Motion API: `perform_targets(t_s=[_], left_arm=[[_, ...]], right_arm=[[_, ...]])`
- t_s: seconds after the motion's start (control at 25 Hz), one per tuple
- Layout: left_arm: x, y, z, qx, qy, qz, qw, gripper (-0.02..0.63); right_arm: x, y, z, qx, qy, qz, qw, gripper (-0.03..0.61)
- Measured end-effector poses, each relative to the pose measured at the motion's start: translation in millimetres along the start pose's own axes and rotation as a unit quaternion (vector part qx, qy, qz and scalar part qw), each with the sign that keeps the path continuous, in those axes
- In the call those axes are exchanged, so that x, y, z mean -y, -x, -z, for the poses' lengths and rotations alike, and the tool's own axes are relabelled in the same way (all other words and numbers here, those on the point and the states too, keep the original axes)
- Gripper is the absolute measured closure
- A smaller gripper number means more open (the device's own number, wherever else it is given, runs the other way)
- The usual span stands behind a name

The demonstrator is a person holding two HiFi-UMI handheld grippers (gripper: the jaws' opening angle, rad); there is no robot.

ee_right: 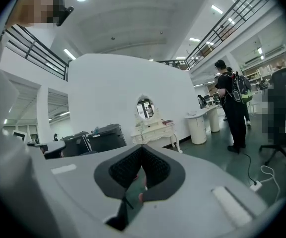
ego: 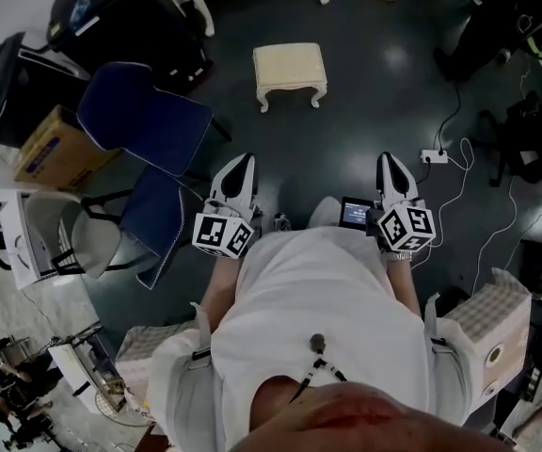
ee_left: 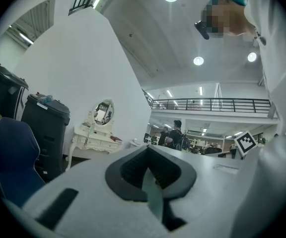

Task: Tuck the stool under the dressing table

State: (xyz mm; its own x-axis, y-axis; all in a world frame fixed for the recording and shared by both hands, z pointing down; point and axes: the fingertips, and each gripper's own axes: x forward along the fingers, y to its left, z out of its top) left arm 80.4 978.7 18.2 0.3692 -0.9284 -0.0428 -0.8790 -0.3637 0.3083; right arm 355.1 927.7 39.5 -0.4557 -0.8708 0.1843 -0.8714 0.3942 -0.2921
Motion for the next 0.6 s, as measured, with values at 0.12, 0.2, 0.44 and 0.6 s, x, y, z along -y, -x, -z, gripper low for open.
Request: perform_targets(t_s=[0.12, 0.2, 0.44, 0.6], left_arm=[[-8, -20, 9, -0.012, 0.008, 0.004, 0.9999, 0.607], [-12, -38, 13, -0.018, 0.006, 0.01, 0.9998, 0.607], [-31, -105, 13, -0.028, 0.001, 0.003, 0.9996, 0.607], [-49, -155, 12, -0.032, 0.001, -0.007, 0.9995, 0.607]], right_arm=[[13, -18, -1, -0.004, -0.006, 0.008, 1.0, 0.571], [23, -33, -1, -0.008, -0.008, 0.009, 1.0, 0.569], [56, -102, -7, -0.027, -0.018, -0.002, 0.999, 0.569], [78, -156, -23, -0.033, -0.01, -0.018, 0.999, 0.569]])
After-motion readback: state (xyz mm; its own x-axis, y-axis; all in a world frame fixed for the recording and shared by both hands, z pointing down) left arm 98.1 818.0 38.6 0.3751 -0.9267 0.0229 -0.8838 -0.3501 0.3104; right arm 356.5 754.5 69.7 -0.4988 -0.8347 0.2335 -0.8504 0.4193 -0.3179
